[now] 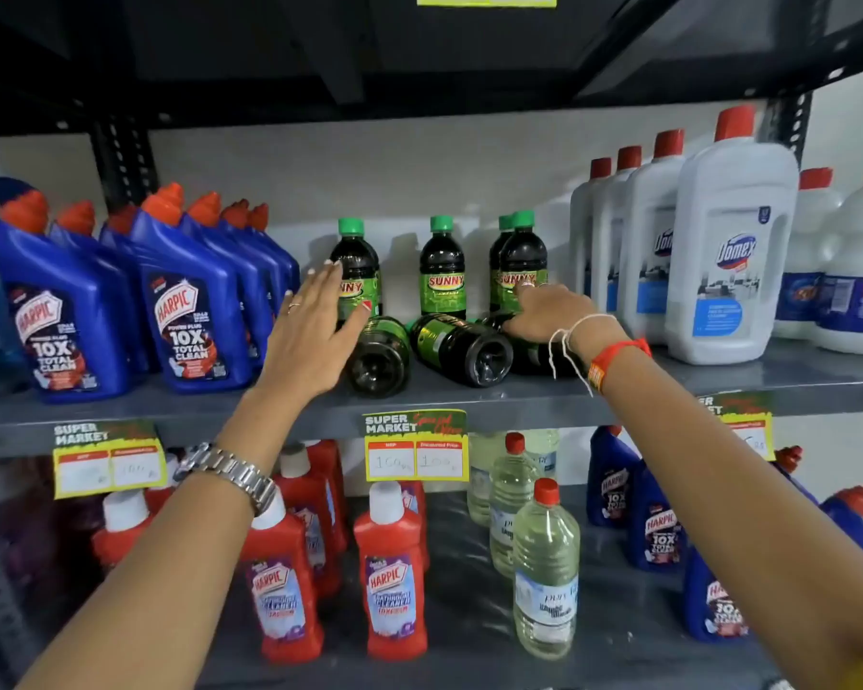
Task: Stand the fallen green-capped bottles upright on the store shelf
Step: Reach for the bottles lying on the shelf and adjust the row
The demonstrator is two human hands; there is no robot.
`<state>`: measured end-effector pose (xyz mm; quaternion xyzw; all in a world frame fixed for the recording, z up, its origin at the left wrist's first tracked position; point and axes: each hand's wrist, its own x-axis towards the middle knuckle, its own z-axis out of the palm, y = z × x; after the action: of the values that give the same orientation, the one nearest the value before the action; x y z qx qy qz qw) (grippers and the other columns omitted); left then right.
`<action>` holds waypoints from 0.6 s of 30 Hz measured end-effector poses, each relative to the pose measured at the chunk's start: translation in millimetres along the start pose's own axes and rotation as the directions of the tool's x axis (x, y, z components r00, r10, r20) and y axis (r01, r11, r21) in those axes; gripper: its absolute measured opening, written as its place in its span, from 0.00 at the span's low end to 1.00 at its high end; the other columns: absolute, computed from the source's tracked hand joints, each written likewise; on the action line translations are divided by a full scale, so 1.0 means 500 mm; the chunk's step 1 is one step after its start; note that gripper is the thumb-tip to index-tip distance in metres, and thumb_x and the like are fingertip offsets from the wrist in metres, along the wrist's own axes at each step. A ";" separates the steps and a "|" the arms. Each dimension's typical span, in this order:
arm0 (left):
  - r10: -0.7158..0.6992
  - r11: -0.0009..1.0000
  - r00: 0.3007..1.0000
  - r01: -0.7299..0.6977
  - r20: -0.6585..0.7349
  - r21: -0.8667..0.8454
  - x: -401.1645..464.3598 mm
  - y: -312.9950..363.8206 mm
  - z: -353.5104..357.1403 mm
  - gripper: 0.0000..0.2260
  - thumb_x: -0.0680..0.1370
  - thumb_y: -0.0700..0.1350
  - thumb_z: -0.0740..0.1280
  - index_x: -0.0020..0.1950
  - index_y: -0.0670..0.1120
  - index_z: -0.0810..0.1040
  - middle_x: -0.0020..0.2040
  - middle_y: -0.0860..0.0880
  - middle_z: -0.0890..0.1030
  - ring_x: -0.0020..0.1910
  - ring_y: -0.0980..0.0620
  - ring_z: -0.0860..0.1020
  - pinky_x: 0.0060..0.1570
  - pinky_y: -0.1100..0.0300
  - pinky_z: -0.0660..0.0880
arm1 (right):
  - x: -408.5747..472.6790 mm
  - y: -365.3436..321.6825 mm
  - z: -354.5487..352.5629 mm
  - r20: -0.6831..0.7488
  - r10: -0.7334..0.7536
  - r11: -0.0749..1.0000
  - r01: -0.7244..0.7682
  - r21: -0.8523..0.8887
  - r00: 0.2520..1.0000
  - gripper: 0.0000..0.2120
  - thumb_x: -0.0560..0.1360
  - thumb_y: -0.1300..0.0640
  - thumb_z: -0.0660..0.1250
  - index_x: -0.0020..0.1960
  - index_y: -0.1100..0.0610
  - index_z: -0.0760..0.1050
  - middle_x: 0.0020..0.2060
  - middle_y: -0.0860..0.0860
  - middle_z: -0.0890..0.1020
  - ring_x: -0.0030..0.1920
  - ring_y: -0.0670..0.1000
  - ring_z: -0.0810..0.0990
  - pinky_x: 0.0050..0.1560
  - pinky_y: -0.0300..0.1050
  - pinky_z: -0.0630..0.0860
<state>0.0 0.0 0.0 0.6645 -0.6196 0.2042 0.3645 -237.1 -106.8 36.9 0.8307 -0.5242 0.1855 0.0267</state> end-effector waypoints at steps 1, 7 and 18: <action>-0.042 0.999 0.999 0.042 0.000 -0.024 -0.007 -0.010 -0.001 0.30 0.78 0.58 0.51 0.76 0.46 0.52 0.78 0.46 0.54 0.77 0.49 0.52 0.75 0.49 0.49 | 0.003 0.000 0.000 0.051 0.010 1.000 -0.010 0.003 0.999 0.20 0.75 0.50 0.59 0.61 0.62 0.68 0.59 0.62 0.76 0.59 0.61 0.74 0.57 0.53 0.72; -0.183 0.982 0.957 0.186 0.226 0.004 -0.041 -0.074 0.009 0.25 0.79 0.52 0.54 0.74 0.45 0.58 0.77 0.45 0.59 0.75 0.47 0.57 0.73 0.51 0.54 | 0.018 0.006 -0.002 0.234 0.054 0.998 -0.049 -0.028 0.971 0.21 0.71 0.54 0.67 0.60 0.63 0.70 0.55 0.60 0.78 0.51 0.58 0.77 0.48 0.47 0.73; -0.308 0.943 0.802 0.187 0.512 0.274 -0.044 -0.084 0.017 0.21 0.78 0.57 0.50 0.64 0.47 0.70 0.67 0.41 0.72 0.61 0.43 0.73 0.51 0.53 0.66 | 0.034 0.014 0.030 -0.084 0.142 0.986 -0.148 -0.071 0.986 0.18 0.66 0.48 0.68 0.50 0.56 0.68 0.47 0.55 0.80 0.52 0.58 0.79 0.51 0.48 0.71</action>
<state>36.0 7.1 -31.4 0.8049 -0.5801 0.0202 0.1230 -232.6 -128.0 27.5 0.7807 -0.5886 0.1992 0.0660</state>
